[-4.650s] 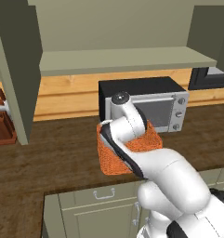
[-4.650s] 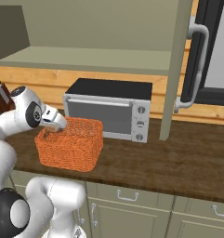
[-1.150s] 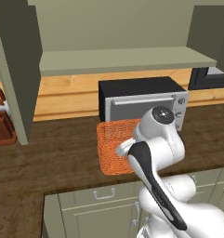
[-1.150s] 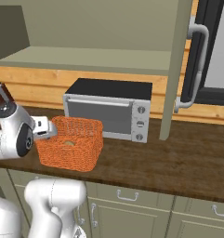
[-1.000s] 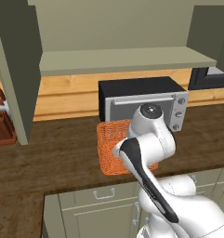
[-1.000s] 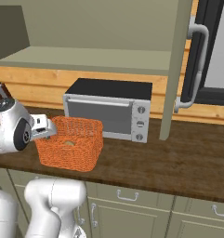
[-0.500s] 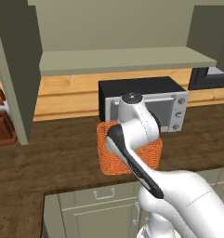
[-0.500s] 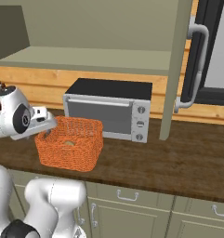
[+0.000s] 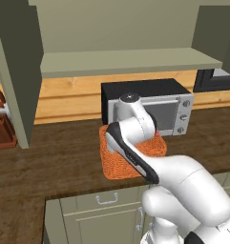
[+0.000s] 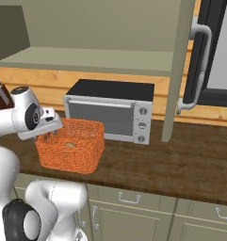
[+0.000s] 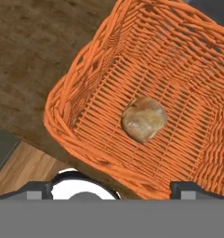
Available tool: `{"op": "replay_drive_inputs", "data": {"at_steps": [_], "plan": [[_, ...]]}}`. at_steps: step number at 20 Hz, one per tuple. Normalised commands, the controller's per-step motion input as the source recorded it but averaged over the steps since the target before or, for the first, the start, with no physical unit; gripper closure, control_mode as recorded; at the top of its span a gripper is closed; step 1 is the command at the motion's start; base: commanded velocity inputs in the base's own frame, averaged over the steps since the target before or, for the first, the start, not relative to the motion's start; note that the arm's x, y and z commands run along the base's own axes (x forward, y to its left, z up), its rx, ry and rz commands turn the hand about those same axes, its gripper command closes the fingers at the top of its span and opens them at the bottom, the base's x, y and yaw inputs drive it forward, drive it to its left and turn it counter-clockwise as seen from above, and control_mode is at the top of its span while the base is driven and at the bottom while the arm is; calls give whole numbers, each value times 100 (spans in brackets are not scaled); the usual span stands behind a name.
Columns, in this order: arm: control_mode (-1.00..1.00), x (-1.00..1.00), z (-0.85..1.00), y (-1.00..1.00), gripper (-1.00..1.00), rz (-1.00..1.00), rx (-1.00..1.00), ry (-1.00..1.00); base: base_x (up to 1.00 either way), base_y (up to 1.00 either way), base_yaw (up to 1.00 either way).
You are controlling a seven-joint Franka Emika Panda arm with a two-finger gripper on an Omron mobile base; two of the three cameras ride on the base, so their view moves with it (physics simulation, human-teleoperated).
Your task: Open the cabinet, pick up the bread from the cabinet and place it in the basket. Then move the basket to the dining counter.
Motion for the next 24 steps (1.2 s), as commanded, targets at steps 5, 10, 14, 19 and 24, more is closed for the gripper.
{"op": "replay_drive_inputs", "data": {"at_steps": [5,10,14,19,24], "plan": [[-100,10,-32,0,-100,17,-1,4,0,0,0],[-100,0,-29,0,-100,14,0,10,0,0,0],[-100,2,-17,0,-100,8,-9,3,0,0,0],[-100,13,-20,0,-100,1,-10,5,0,0,0],[-100,13,-26,0,-100,6,-3,9,0,0,0]]}}
